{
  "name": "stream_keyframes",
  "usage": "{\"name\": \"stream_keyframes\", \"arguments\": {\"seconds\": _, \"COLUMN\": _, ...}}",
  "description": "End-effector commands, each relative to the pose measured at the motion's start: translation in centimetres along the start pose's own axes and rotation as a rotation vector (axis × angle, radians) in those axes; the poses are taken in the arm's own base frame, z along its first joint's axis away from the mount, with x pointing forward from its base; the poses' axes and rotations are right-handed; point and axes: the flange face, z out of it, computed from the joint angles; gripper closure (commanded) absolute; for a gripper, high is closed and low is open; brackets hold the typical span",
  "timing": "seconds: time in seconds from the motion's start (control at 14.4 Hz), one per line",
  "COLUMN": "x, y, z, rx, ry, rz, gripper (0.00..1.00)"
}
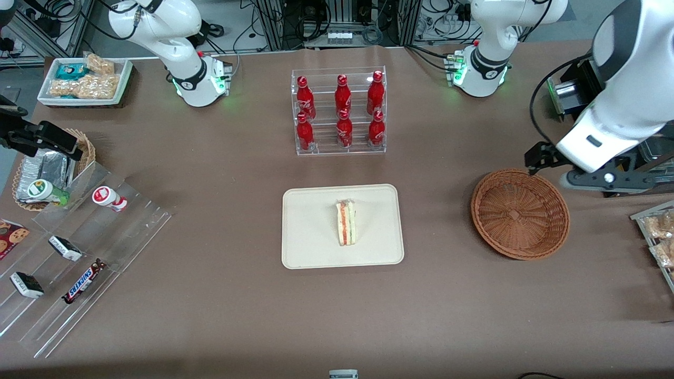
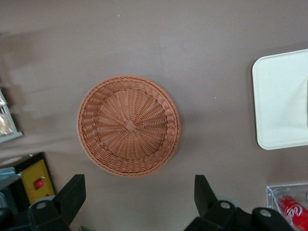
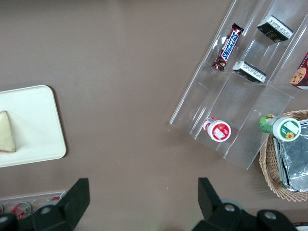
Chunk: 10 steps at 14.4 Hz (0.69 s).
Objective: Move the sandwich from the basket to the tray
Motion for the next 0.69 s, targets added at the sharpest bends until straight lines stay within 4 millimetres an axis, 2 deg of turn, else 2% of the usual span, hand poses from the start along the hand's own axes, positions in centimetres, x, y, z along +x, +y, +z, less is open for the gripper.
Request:
{"name": "stream_keyframes", "arguments": {"seconds": 0.0, "x": 0.2, "y": -1.8, "z": -1.9, "rx": -0.014, "ry": 0.018, "rz": 0.032, "gripper": 0.0}}
{"name": "stream_keyframes", "arguments": {"seconds": 0.28, "x": 0.2, "y": -3.8, "z": -1.8, "rx": -0.064, "ry": 0.014, "rz": -0.01, "gripper": 0.0}}
{"name": "stream_keyframes", "arguments": {"seconds": 0.62, "x": -0.3, "y": -4.2, "z": -2.0, "rx": -0.069, "ry": -0.02, "rz": -0.018, "gripper": 0.0}}
